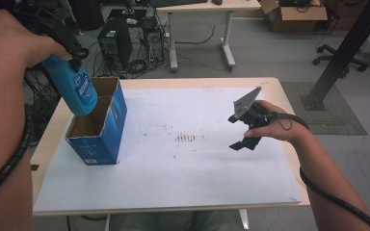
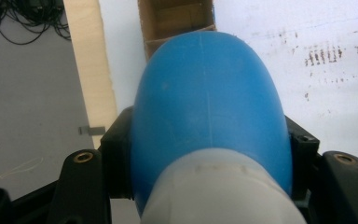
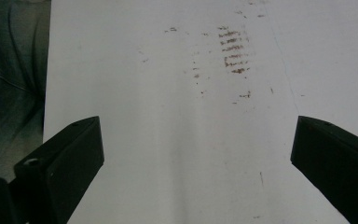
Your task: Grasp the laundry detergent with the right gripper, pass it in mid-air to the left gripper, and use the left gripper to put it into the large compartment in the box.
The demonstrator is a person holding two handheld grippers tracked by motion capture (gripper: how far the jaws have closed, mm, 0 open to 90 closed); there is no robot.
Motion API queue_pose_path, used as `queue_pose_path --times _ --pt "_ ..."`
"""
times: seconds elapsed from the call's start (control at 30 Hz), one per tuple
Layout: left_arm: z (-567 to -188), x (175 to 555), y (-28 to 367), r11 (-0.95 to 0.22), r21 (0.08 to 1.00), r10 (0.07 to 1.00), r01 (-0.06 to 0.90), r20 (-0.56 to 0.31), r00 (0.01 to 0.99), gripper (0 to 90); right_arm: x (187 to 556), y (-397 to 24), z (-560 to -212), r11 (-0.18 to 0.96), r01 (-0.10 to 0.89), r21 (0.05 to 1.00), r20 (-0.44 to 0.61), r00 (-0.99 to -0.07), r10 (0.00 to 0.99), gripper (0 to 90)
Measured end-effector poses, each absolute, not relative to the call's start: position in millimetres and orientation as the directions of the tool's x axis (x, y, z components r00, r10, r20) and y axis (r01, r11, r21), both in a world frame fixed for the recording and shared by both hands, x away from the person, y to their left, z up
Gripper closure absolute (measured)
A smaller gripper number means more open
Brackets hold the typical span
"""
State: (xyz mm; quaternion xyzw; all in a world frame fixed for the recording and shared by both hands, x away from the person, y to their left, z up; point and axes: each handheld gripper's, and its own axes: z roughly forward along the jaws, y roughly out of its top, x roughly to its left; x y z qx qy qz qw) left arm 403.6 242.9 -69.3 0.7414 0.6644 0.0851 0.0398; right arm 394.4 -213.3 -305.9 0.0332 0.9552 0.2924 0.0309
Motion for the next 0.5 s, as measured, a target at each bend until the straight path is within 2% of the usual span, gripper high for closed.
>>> queue_pose_path --times 0.5 --pt "-104.9 413.7 255.7 -0.101 0.158 0.994 0.982 0.065 0.092 38.1 392.1 -217.1 -300.9 0.842 0.051 0.537 -0.033 -0.996 0.082 2.7"
